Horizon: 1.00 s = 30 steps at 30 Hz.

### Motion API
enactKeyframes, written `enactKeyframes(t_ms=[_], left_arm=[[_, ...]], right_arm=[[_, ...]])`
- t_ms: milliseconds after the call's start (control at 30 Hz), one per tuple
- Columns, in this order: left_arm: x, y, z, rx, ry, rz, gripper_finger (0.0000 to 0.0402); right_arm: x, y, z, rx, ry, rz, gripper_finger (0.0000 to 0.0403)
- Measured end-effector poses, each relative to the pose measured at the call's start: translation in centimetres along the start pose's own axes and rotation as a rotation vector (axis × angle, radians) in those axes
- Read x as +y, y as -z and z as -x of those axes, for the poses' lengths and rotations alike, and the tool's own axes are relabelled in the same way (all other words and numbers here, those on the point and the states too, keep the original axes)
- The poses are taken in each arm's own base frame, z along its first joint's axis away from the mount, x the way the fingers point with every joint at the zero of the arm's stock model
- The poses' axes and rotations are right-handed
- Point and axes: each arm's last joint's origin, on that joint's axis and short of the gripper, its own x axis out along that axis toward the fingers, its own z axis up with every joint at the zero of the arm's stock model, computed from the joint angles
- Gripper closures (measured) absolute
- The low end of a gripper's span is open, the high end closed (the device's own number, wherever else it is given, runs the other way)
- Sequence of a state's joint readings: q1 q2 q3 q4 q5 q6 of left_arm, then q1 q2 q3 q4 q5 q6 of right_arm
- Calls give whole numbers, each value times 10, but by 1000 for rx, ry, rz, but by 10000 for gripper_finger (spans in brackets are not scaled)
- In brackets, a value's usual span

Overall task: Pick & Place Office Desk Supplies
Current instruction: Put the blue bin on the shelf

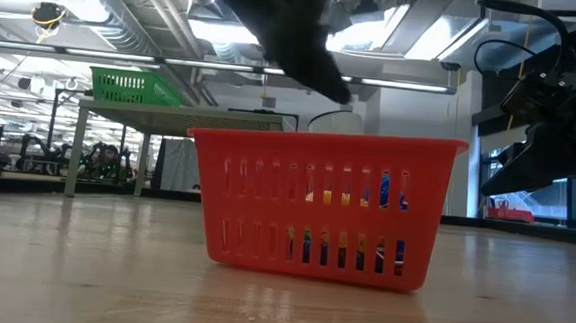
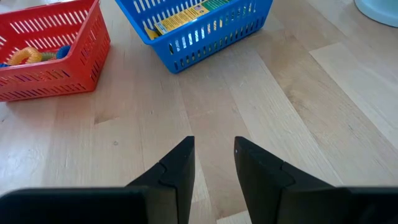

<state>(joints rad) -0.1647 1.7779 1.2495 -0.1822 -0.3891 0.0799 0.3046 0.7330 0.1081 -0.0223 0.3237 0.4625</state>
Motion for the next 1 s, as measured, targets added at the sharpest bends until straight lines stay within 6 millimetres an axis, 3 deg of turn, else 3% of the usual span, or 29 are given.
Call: enactKeyframes(t_ms=[333,500,1000], left_arm=[[-21,26,-43,89,86,107,233],[-20,26,-45,96,160,185,233],[-17,38,-57,171,184,195,233]], right_arm=[[0,0,0,1,-2,0,289],[0,0,0,1,-2,0,289],[0,0,0,1,-2,0,289]])
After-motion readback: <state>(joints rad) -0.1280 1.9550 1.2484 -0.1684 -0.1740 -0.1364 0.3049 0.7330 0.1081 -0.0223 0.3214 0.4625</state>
